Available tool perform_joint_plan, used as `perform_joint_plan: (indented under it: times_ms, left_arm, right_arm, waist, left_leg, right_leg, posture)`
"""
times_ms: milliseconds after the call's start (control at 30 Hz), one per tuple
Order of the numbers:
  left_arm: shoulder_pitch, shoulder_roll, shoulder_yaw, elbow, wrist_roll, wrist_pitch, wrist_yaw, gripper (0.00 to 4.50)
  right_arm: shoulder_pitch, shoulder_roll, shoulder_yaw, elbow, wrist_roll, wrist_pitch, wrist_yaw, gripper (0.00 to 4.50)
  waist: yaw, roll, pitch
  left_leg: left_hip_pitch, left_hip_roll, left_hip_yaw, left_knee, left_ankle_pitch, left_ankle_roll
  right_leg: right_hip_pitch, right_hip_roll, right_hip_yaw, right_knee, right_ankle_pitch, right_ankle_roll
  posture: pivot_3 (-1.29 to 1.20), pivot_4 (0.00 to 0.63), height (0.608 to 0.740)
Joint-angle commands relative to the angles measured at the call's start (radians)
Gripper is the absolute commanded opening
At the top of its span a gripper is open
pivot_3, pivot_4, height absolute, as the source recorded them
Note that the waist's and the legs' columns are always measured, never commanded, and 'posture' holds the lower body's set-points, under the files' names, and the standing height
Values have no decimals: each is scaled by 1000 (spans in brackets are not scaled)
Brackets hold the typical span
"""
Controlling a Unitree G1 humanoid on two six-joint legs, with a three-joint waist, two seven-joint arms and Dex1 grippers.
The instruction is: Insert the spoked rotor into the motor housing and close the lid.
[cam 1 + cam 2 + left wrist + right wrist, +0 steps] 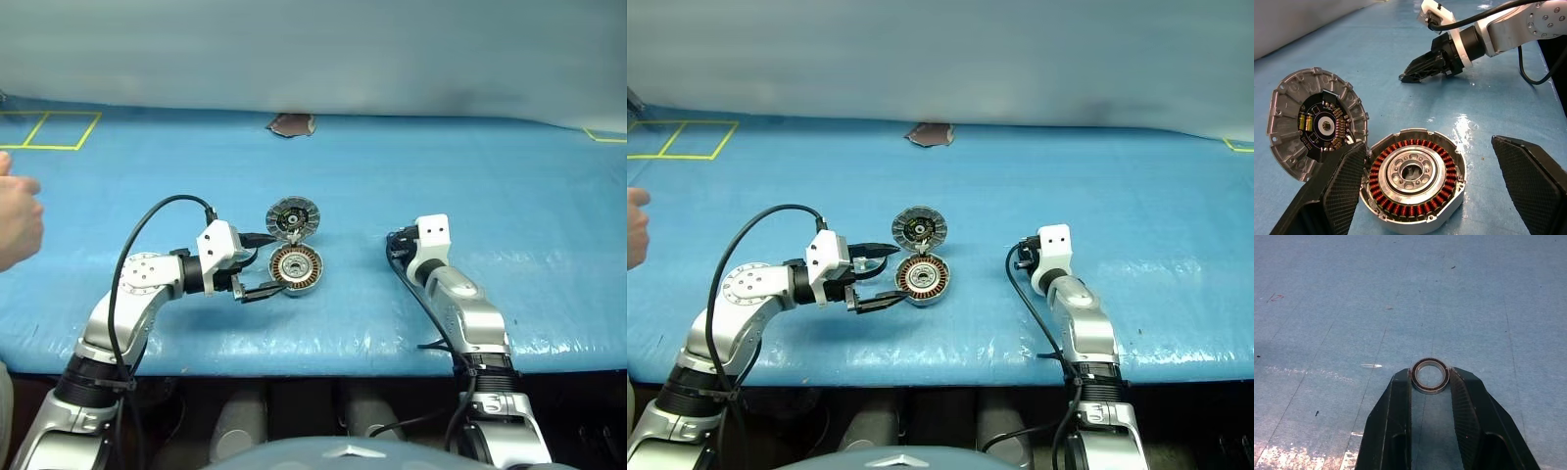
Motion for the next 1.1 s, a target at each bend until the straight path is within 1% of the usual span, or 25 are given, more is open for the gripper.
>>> perform_joint_plan:
  times_ms: [33,133,267,367,467,567,633,967,1100]
  left_arm:
    - [-1,-2,7,-1,-8,-17,-3,4500]
    - [10,-13,13,5,-19,-26,-2,4500]
    - [33,-69,40,26,-89,-83,-38,4500]
    - [54,-68,43,29,-106,-89,-67,4500]
    - [65,-53,42,28,-119,-76,-90,4500]
    - [82,-47,44,40,-106,-118,-98,4500]
    - [91,-50,46,50,-89,-159,-96,4500]
    - [139,-24,45,88,-39,-215,-84,4500]
    - [144,-22,51,87,-40,-219,-77,4500]
  right_arm:
    - [36,0,15,-95,14,12,3,768]
    - [72,-14,58,-228,24,51,35,768]
    - [119,-43,158,-428,70,81,134,768]
    - [139,-73,249,-541,92,106,200,768]
    - [132,-96,333,-589,91,120,235,768]
    - [117,-96,407,-590,81,125,250,768]
    - [109,-92,429,-573,76,121,250,768]
    - [41,-52,443,-408,37,81,222,768]
    - [30,-39,453,-382,28,70,224,768]
  waist:
    - [1,0,0]
    - [1,0,0]
    - [0,1,1]
    - [1,1,1]
    - [1,1,1]
    - [2,1,1]
    - [2,1,1]
    - [3,1,1]
    - [2,1,1]
  left_leg:
    - [0,0,0,0,0,0]
    - [0,0,0,0,0,0]
    - [-1,0,0,0,0,0]
    - [-1,0,0,0,0,0]
    - [-1,0,0,0,0,0]
    - [-1,0,0,1,0,0]
    - [-1,0,0,1,0,0]
    - [-2,0,0,1,0,0]
    - [-2,0,0,1,0,0]
  right_leg:
    - [0,0,0,0,0,0]
    - [0,0,0,0,0,0]
    - [-1,0,1,0,0,0]
    - [-1,0,0,0,0,0]
    - [-1,0,0,0,0,0]
    - [-1,-1,0,-1,0,0]
    - [-1,-1,0,-1,0,0]
    - [-2,-1,0,0,0,0]
    - [-2,-1,0,0,0,0]
  posture:
    - [0,150,740]
    - [0,150,740]
    - [0,150,740]
    - [0,150,740]
    - [0,150,740]
    - [0,150,740]
    - [0,150,740]
    - [0,150,740]
    - [0,150,740]
